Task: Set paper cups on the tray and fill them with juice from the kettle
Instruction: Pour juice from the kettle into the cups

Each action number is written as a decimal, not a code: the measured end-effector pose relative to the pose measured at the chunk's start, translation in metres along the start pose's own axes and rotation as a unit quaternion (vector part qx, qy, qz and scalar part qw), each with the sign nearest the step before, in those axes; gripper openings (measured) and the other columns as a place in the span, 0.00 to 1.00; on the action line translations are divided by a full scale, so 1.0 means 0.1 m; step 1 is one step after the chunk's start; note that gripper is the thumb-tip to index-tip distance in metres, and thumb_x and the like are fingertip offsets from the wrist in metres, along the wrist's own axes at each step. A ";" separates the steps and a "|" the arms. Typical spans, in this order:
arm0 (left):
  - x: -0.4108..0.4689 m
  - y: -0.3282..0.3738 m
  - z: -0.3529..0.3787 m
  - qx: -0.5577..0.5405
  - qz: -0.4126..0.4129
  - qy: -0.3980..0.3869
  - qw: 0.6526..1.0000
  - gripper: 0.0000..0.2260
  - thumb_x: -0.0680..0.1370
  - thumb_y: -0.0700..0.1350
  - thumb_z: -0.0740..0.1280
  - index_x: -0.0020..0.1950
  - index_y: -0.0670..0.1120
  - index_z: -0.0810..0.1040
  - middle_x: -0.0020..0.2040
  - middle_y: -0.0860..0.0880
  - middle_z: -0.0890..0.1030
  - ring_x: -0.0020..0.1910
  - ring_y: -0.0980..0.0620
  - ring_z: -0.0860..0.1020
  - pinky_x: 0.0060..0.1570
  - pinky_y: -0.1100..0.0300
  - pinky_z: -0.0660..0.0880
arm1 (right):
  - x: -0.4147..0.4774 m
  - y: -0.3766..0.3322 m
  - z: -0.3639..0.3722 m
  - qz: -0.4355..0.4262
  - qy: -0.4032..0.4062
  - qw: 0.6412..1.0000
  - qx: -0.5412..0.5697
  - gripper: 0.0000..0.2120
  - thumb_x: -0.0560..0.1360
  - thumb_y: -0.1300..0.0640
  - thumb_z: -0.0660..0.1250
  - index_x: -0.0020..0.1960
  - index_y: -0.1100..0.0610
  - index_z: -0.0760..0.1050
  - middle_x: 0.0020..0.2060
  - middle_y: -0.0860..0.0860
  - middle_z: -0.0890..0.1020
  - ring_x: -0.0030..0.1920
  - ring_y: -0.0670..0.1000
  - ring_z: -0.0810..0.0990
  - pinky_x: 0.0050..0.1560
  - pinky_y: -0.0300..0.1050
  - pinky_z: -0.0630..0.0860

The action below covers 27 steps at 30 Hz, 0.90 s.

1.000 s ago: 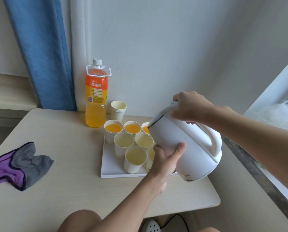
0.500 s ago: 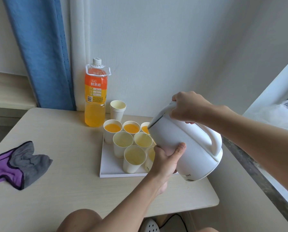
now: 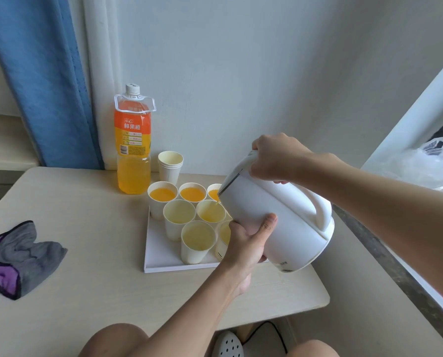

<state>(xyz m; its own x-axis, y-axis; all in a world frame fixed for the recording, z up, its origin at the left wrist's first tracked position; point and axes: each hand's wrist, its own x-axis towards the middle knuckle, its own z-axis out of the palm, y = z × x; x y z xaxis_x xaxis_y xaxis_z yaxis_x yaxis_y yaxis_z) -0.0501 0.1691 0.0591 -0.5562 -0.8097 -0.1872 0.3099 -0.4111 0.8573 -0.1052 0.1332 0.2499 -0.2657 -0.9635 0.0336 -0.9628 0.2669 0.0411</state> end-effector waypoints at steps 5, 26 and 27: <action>0.00 0.00 0.01 0.002 -0.003 -0.006 1.000 0.43 0.63 0.67 0.76 0.71 0.49 0.70 0.65 0.52 0.83 0.63 0.47 0.83 0.49 0.50 0.82 | -0.01 0.02 0.01 -0.002 -0.004 1.000 0.000 0.06 0.69 0.60 0.58 0.43 0.57 0.73 0.29 0.54 0.79 0.27 0.53 0.78 0.35 0.41 0.77; 0.00 -0.02 0.03 0.005 0.003 -0.003 1.000 0.43 0.62 0.68 0.76 0.70 0.48 0.72 0.64 0.50 0.84 0.63 0.42 0.82 0.52 0.47 0.81 | -0.08 -0.03 -0.02 0.002 -0.004 1.000 -0.006 0.09 0.70 0.60 0.59 0.46 0.57 0.76 0.26 0.53 0.78 0.27 0.51 0.76 0.32 0.39 0.72; 0.00 -0.02 0.03 0.005 0.004 -0.004 1.000 0.42 0.62 0.68 0.76 0.70 0.48 0.72 0.63 0.50 0.84 0.63 0.42 0.82 0.53 0.46 0.81 | -0.08 -0.03 -0.02 0.003 -0.006 1.000 -0.006 0.09 0.70 0.60 0.59 0.47 0.57 0.76 0.26 0.53 0.78 0.27 0.51 0.76 0.32 0.39 0.72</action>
<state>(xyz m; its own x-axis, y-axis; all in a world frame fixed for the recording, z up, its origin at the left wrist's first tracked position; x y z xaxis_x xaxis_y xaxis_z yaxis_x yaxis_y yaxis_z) -0.0532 0.1716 0.0589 -0.5605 -0.8091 -0.1769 0.3056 -0.4006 0.8638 -0.1005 0.1404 0.2515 -0.2721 -0.9620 0.0217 -0.9606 0.2729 0.0527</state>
